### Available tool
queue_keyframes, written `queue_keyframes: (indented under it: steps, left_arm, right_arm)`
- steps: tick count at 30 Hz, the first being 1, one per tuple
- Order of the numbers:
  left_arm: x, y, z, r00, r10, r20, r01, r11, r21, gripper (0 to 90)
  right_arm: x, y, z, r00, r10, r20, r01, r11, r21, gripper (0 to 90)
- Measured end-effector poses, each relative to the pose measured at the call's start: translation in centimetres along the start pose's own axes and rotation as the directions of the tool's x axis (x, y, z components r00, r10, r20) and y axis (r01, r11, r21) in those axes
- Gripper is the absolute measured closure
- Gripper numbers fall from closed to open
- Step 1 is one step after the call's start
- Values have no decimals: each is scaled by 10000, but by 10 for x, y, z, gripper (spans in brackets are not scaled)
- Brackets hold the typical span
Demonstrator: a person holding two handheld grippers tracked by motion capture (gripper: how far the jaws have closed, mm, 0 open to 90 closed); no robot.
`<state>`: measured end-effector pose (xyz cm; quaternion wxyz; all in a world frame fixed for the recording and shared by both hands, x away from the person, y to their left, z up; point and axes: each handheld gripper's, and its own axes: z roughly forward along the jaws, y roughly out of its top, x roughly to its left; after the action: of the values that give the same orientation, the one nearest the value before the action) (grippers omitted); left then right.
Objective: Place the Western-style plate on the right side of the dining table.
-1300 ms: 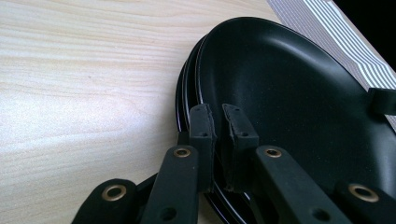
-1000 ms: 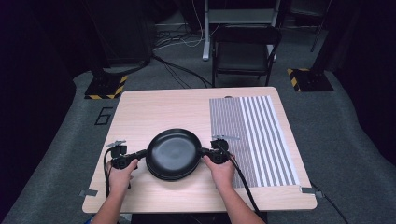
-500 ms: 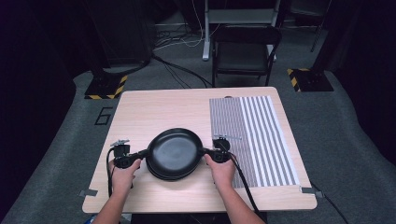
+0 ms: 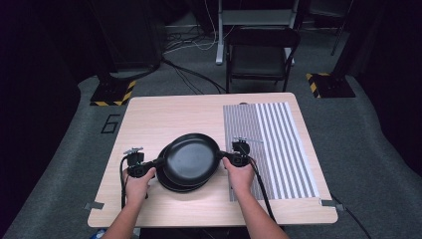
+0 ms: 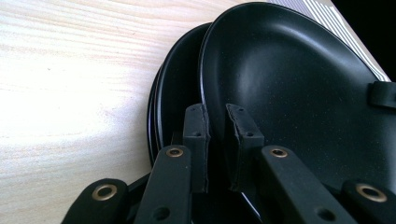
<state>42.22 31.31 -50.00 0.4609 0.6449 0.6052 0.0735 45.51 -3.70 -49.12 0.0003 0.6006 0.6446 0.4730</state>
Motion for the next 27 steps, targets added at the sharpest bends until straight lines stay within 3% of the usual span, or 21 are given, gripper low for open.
queue_keyframes:
  steps: [9, 12, 15, 20, 25, 27]
  left_arm:
    - [-2, -2, 1, 10000, -24, -5, 24, 9999, -134, 793]
    - [-3, -3, 1, 10000, 26, -61, -27, 9999, -168, 792]
    - [-2, -4, 0, 10000, 51, -54, -52, 9999, -152, 791]
    - [-3, -6, 1, 9999, -123, -86, 121, 9998, -135, 774]
    - [-3, -8, 1, 9999, -163, -25, 163, 9998, -87, 763]
    - [-3, -10, 4, 9991, -390, 146, 389, 9992, 75, 741]
  right_arm:
    - [0, -2, -3, 9999, -97, -67, 95, 9996, -279, 767]
    - [4, -12, -13, 9990, -377, 218, 388, 9979, -521, 753]
    - [6, -17, -18, 9996, -233, 141, 241, 9979, -596, 743]
    - [9, -30, -17, 9998, 164, 122, -162, 9998, -140, 728]
    - [9, -31, -16, 9975, 707, -32, -707, 9975, -93, 749]
    - [7, -31, -16, 9958, 912, -107, -913, 9958, -96, 757]
